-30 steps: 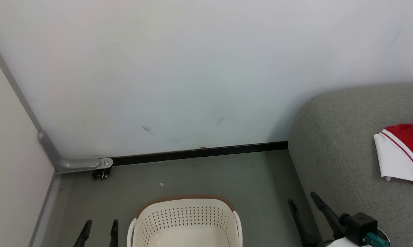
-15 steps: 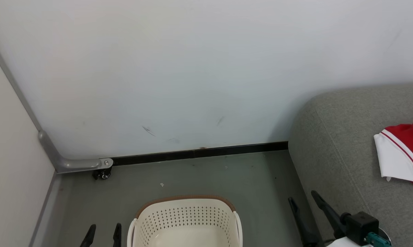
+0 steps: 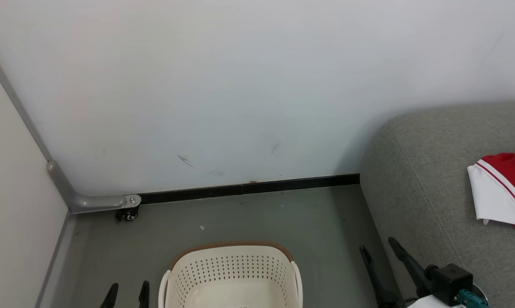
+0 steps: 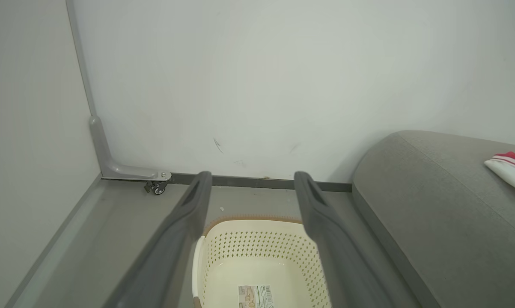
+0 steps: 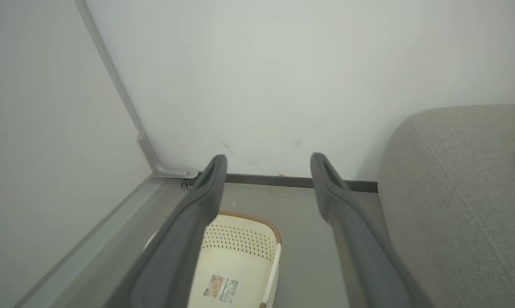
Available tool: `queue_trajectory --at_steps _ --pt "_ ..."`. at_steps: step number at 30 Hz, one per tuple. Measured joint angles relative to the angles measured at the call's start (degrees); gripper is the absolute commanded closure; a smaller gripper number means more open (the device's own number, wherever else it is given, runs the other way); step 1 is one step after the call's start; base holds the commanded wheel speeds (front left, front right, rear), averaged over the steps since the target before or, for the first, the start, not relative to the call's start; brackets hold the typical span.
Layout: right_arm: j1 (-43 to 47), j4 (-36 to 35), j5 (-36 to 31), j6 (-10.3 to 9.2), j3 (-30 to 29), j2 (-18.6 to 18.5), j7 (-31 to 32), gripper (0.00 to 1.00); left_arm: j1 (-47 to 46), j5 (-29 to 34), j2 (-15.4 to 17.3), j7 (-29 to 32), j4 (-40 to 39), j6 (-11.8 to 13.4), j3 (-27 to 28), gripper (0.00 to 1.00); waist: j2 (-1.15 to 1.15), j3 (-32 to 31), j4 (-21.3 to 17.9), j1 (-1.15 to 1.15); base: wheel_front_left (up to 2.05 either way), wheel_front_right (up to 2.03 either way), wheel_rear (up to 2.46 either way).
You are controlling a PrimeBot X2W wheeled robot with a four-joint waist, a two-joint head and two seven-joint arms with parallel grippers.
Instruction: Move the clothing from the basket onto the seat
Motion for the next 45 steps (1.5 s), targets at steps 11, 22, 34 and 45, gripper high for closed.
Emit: queue_trajectory --at_steps 11,22,34,45 --pt "0.01 -0.02 0.09 0.00 -0.03 0.00 0.00 0.00 -0.01 -0.25 0.02 0.00 0.07 -1.01 0.01 0.00 0.00 0.11 -0.12 0.00 0.00 0.00 0.00" --pt "0.01 -0.03 0.09 0.00 -0.02 0.00 0.00 0.00 -0.01 -0.62 -0.01 0.00 -0.03 -1.51 0.03 0.00 0.00 0.11 -0.34 0.00 0.00 0.00 0.00" --pt "2.33 2.38 0.69 -0.03 0.47 0.44 0.25 1.00 0.86 -1.49 -1.02 0.43 3.39 -1.45 -0.42 1.00 0.00 0.11 -0.45 0.00 0.00 0.00 0.00" --pt "4.22 0.21 8.77 -0.03 1.41 0.44 0.25 1.00 -0.49 -9.57 -0.98 3.38 4.72 -1.45 1.18 1.00 0.00 0.41 -0.62 0.00 0.00 0.00 0.00"
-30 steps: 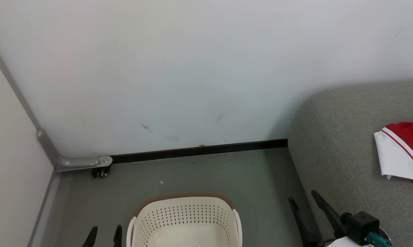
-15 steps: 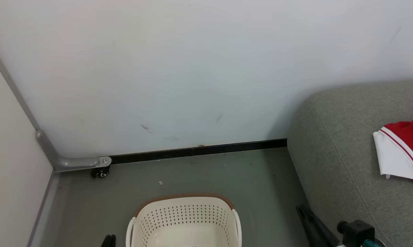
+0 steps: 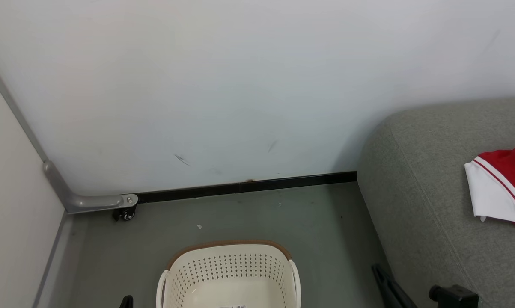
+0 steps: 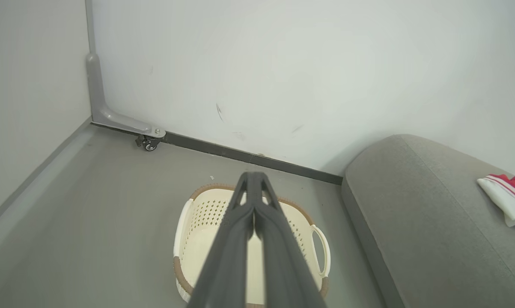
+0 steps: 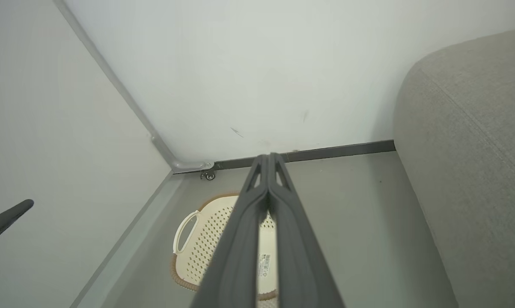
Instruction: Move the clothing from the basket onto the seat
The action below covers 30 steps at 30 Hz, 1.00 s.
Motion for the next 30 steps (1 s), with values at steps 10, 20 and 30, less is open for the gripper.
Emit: queue_trajectory --at_steps 10,20,30 --pt "-0.18 0.00 11.22 0.00 -1.99 -0.01 1.36 1.00 -1.38 -6.94 0.03 2.29 0.15 -0.05 0.71 1.00 0.00 0.56 -0.03 0.19 0.00 0.00 0.00" --pt "-1.39 0.41 20.46 0.00 -3.30 -0.67 3.22 1.00 -2.36 -13.85 0.10 4.56 0.05 -0.08 1.53 1.00 0.00 0.86 -0.15 0.71 0.00 0.00 0.00" --pt "-2.85 1.56 29.76 0.00 -4.42 -1.75 5.25 1.00 -3.64 -20.87 0.16 6.64 -0.05 -0.49 2.34 1.00 0.00 0.91 -0.27 1.00 0.00 0.00 0.00"
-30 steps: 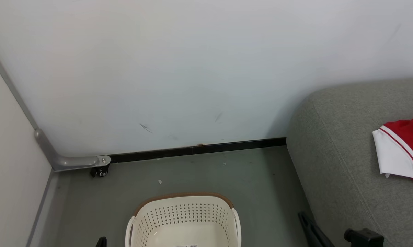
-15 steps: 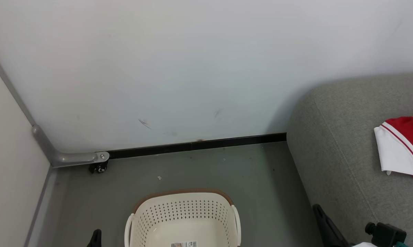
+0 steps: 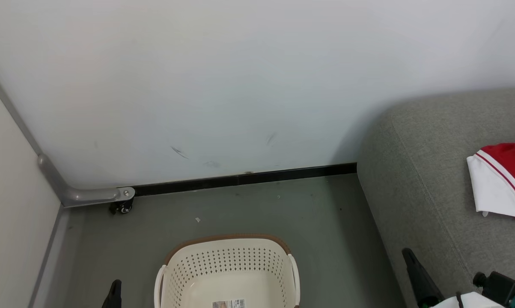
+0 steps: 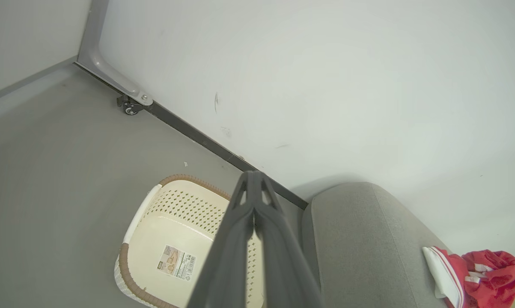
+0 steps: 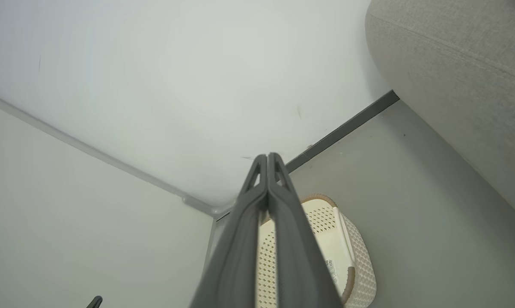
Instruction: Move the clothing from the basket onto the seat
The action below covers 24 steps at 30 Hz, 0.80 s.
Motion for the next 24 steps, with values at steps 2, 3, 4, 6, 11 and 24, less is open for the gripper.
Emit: queue_trajectory --at_steps 2,3,4,6,11,24 --pt "-0.39 0.21 1.97 0.00 -0.20 -0.08 0.41 1.00 -0.04 -1.19 0.01 0.43 0.00 0.00 0.12 1.00 0.00 0.05 -0.03 0.00 0.00 0.00 0.00" --pt "-0.62 0.27 2.92 0.00 -0.26 -0.13 0.56 1.00 -0.07 -2.08 0.01 0.45 0.00 -0.01 0.19 1.00 0.00 0.08 -0.05 0.00 0.00 0.00 0.00" --pt "-0.73 0.33 3.74 0.00 -0.33 -0.20 0.79 1.00 -0.10 -2.88 0.01 0.74 0.00 -0.01 0.29 1.00 0.00 0.12 -0.06 0.00 0.00 0.00 0.00" --pt "-0.79 0.55 5.59 0.00 -0.46 -0.33 0.94 1.00 -0.20 -4.01 0.03 0.99 0.01 -0.02 0.47 1.00 0.00 0.21 -0.09 -0.07 0.00 0.00 0.00" --pt "-0.96 1.38 9.38 0.00 -0.73 -0.58 1.48 1.00 -1.18 -6.97 0.08 1.87 0.01 -0.09 0.74 1.00 0.00 0.48 -0.14 -0.24 0.00 0.00 0.00" --pt "-3.27 3.13 22.15 0.00 -2.11 -1.71 3.69 1.00 -3.25 -16.73 0.19 4.53 0.09 -0.54 1.77 1.00 0.00 1.78 -0.35 -0.85 0.00 0.00 0.00"
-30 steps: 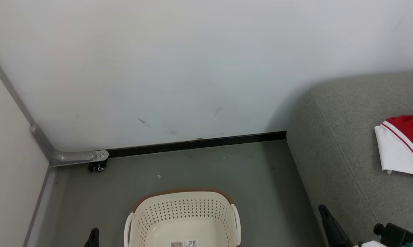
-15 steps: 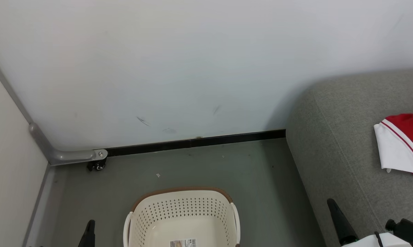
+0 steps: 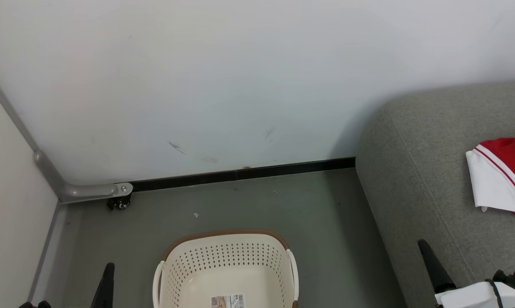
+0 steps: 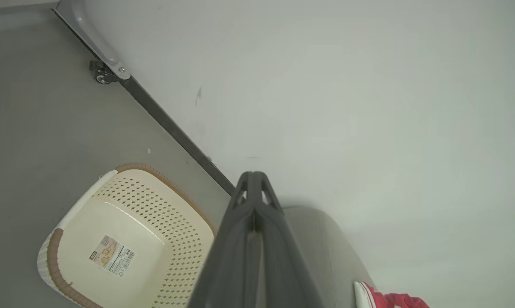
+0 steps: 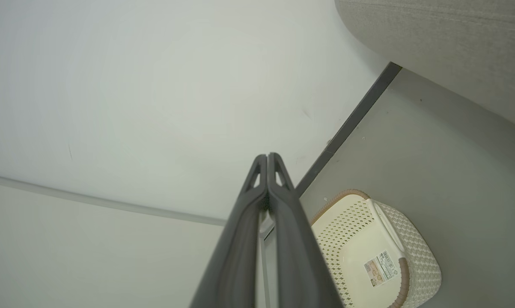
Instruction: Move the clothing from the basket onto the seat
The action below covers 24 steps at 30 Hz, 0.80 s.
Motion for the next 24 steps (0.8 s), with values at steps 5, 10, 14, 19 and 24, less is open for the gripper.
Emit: queue_trajectory --at_steps 5,10,14,19,24 --pt "-1.44 0.54 4.48 0.01 -0.32 -0.14 0.90 1.00 -0.52 -3.42 0.01 0.99 0.00 -0.03 0.35 1.00 0.00 0.41 -0.07 -0.06 0.00 0.00 0.00" --pt "-2.21 0.87 9.17 0.00 -0.65 -0.35 1.64 1.00 -1.57 -6.91 0.03 1.88 0.00 -0.04 0.81 1.00 0.00 0.76 -0.15 -0.09 0.00 0.00 0.00" --pt "-2.31 1.13 12.73 0.00 -1.01 -0.56 2.32 1.00 -2.04 -9.47 0.04 2.69 0.01 -0.04 1.03 1.00 0.00 1.00 -0.21 -0.10 0.00 0.00 0.00" --pt "-3.57 1.87 17.17 0.01 -1.72 -0.85 3.00 1.00 -2.74 -12.94 0.05 3.53 0.01 -0.48 1.41 1.00 0.00 1.28 -0.28 -0.11 0.00 0.00 0.00" --pt "-4.54 2.29 21.61 0.01 -2.09 -1.11 3.83 1.00 -3.75 -16.41 0.09 4.54 0.00 -0.54 1.87 1.00 0.00 1.54 -0.35 -0.12 0.00 0.00 0.00"
